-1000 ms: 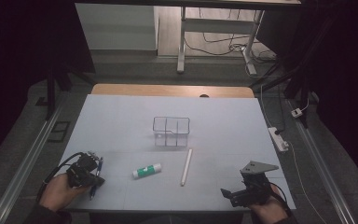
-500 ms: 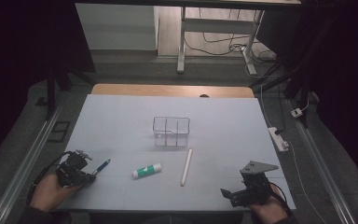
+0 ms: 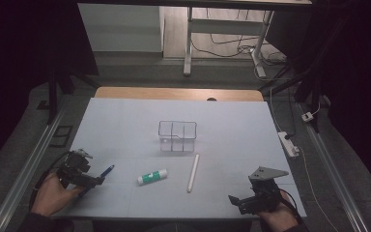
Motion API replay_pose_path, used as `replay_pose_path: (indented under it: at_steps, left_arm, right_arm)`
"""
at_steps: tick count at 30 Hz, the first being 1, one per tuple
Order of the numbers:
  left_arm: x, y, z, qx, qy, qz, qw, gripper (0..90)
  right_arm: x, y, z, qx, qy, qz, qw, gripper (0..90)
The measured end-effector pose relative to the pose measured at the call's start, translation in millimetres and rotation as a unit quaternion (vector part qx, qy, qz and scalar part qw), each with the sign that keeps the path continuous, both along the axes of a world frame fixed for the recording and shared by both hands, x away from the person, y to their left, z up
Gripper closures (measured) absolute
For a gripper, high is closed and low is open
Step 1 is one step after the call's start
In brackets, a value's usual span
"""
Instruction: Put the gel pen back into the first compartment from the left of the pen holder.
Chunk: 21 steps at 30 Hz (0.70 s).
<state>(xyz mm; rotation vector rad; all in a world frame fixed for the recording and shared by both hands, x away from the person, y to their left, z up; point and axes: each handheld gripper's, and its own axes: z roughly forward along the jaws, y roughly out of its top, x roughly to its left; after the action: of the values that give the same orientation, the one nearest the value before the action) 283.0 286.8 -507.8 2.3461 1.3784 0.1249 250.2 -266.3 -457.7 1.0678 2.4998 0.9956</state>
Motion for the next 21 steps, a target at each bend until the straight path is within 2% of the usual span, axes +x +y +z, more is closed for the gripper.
replay_pose_path:
  at_steps: [3, 6, 9, 12, 14, 17, 21]
  left_arm:
    - [7.3, -0.9, -6.6, -0.006, 0.008, -0.002, 0.9999, 5.5]
    - [13.0, -4.1, -12.7, 0.004, 0.007, -0.012, 0.9999, 0.2]
    - [16.8, -9.3, -14.1, 0.017, 0.002, -0.017, 0.9997, 0.0]
    - [21.7, -13.9, -16.2, 0.017, 0.011, -0.018, 0.9996, 0.5]
    - [24.4, -17.6, -17.9, 0.025, 0.016, -0.019, 0.9994, 3.7]
    - [27.1, -23.2, -17.2, 0.053, 0.012, -0.022, 0.9983, 12.2]
    - [27.1, -27.6, -13.0, 0.048, -0.001, -0.039, 0.9981, 31.2]
  right_arm:
    - [-0.2, 0.3, 0.0, 0.000, 0.000, 0.000, 1.0000, 0.0]
    - [0.0, 0.3, 0.0, 0.000, 0.001, 0.001, 1.0000, 0.0]
    - [0.1, 0.5, -0.2, 0.000, 0.002, 0.001, 1.0000, 0.0]
    - [0.1, 0.6, -0.2, -0.001, 0.002, 0.001, 1.0000, 0.0]
    - [0.2, 0.6, -0.3, -0.001, 0.002, 0.002, 1.0000, 0.0]
    - [0.2, 0.8, -0.4, -0.002, 0.002, 0.003, 1.0000, 0.0]
    - [0.2, 0.8, -0.4, -0.002, 0.002, 0.003, 1.0000, 0.0]
